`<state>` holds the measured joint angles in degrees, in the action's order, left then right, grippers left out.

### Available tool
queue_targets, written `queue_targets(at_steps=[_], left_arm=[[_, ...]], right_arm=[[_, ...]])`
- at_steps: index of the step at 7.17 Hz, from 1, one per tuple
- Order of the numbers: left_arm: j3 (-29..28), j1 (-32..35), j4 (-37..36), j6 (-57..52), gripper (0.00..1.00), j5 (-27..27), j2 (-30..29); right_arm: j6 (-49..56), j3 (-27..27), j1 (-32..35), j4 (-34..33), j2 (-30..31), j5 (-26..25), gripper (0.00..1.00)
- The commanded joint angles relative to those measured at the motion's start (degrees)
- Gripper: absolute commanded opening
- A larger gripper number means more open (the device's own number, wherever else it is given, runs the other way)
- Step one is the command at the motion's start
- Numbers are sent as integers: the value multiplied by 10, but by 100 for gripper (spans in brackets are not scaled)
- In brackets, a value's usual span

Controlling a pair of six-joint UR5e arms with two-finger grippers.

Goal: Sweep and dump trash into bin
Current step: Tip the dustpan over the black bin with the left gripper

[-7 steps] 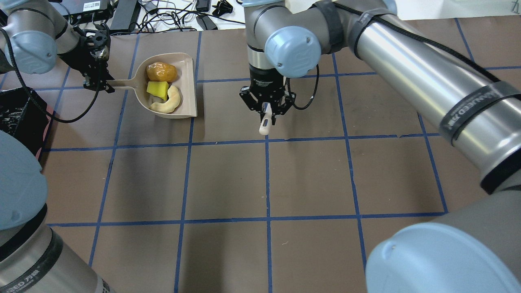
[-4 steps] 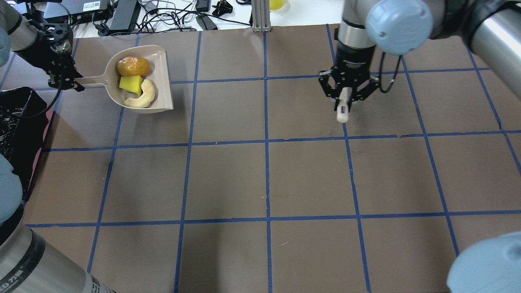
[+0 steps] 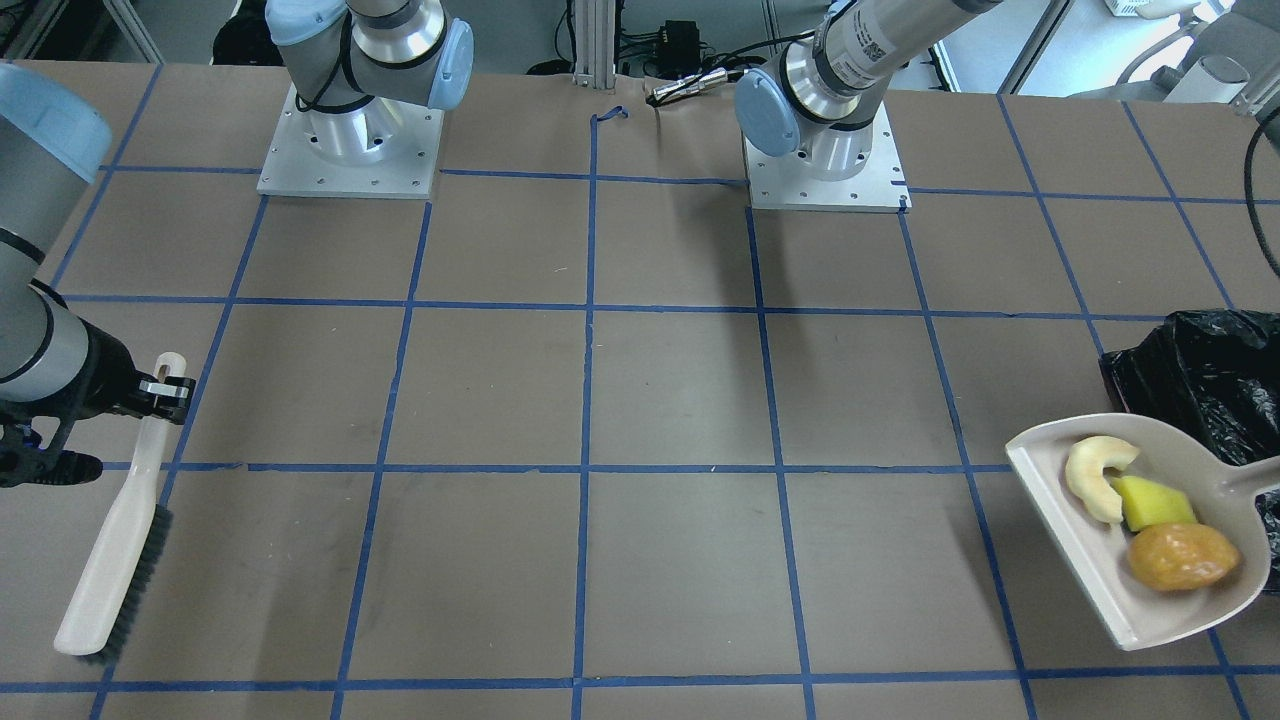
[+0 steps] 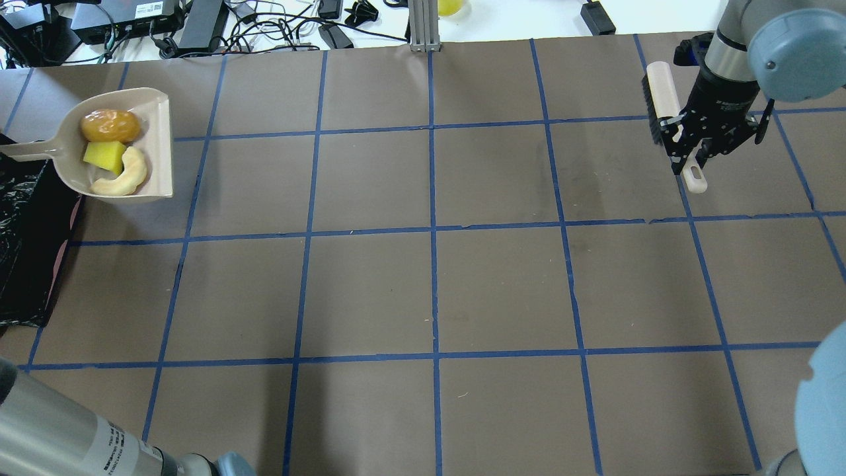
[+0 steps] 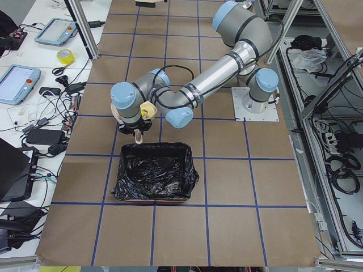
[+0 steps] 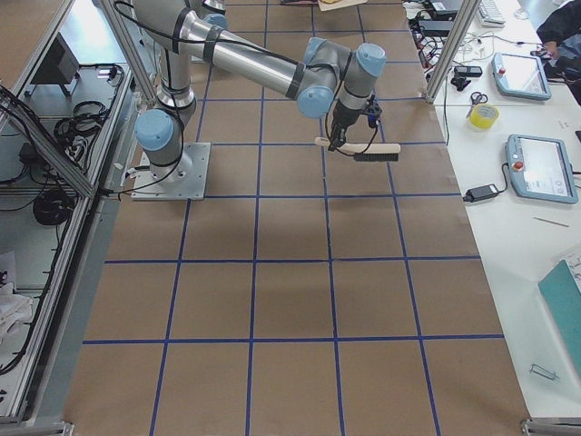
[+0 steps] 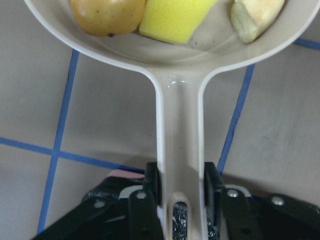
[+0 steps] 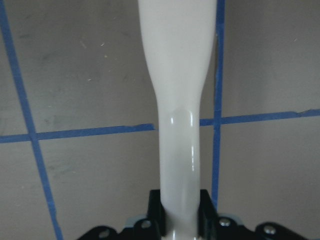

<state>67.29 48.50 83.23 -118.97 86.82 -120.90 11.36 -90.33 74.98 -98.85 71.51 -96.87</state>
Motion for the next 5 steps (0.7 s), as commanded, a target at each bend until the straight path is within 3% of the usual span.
queue_targets(at_steps=[1,3,5], left_arm=[[-66,-48,37,-63,0,24,-14],[-108,-80,45,-122,0,40,-26],[-146,-92,30,-218,0,112,-42]], right_arm=[[53,-16,-9,-42,-24,-26,0],[56,-34,-32,-96,-57,-22,0],[54,-35,-33,-95,-58,-19,0]])
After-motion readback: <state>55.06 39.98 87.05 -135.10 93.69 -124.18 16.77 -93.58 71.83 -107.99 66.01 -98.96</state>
